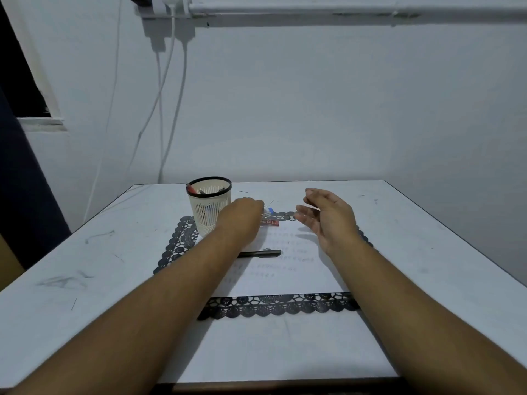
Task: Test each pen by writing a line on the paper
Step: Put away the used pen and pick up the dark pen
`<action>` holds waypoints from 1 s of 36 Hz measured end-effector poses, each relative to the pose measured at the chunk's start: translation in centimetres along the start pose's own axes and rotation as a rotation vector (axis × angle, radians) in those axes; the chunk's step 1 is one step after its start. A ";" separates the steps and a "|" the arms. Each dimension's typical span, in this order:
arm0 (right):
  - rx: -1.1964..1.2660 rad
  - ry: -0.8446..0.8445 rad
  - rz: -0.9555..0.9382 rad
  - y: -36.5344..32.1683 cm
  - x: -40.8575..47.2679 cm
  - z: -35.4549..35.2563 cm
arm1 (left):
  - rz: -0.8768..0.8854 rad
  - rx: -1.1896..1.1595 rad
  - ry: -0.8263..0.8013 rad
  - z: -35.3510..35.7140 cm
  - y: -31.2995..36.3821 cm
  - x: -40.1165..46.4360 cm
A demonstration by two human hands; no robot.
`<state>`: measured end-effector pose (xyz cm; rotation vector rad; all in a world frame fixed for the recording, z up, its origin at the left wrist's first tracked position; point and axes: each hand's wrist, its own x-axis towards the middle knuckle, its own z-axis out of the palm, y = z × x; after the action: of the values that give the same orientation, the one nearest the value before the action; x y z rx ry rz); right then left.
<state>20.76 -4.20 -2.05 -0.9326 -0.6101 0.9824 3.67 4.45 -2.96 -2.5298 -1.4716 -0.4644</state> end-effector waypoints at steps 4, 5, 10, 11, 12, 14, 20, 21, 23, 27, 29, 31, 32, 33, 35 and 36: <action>-0.008 0.006 -0.014 -0.1 0.4 -0.4 | 0.049 0.076 -0.079 0.8 0.2 1.2; -0.015 0.005 -0.017 -0.1 0.4 -0.5 | 0.053 0.081 -0.074 1.1 0.2 1.3; -0.040 0.004 -0.023 -0.1 0.6 -0.6 | 0.058 0.108 -0.023 2.5 0.1 1.5; -0.044 0.003 -0.024 -0.2 0.6 -0.6 | 0.068 0.105 -0.003 2.4 0.1 1.6; -0.048 0.001 -0.025 -0.2 0.6 -0.6 | 0.081 0.095 0.015 2.3 0.0 1.6; -0.061 -0.007 -0.028 -0.2 0.7 -0.7 | 0.110 0.059 0.041 1.3 -0.1 1.1; -0.116 -0.014 -0.027 0.0 0.7 -0.7 | 0.170 -0.255 -0.094 -2.7 -1.6 -2.5; -0.132 -0.018 -0.028 0.0 0.7 -0.6 | 0.176 -0.318 -0.153 -3.1 -2.0 -3.3; -0.166 -0.024 -0.027 0.2 0.6 -0.6 | 0.152 -0.426 -0.230 -3.5 -2.5 -5.0; -0.192 -0.021 -0.032 0.7 0.3 -0.3 | 0.099 -0.524 -0.286 -3.5 -2.9 -6.8; -0.198 -0.018 -0.034 1.0 0.1 -0.2 | 0.095 -0.480 -0.287 -3.4 -2.9 -7.1; -0.200 -0.017 -0.032 1.2 0.0 -0.3 | 0.105 -0.417 -0.274 -3.1 -2.6 -7.1; -0.200 -0.016 -0.029 1.2 0.0 -0.3 | 0.119 -0.394 -0.274 -2.9 -2.4 -7.1; -0.199 -0.017 -0.024 1.2 0.1 -0.2 | 0.137 -0.379 -0.278 -2.7 -2.3 -7.1; -0.200 -0.022 -0.012 1.3 0.2 -0.2 | 0.162 -0.367 -0.286 -2.4 -2.3 -6.9; -0.202 -0.029 -0.006 1.3 0.2 -0.1 | 0.172 -0.364 -0.283 -2.4 -2.3 -6.9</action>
<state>20.42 -3.74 -3.21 -1.0955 -0.7461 0.9418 -1.91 -0.75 -3.16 -3.0881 -1.3375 -0.3887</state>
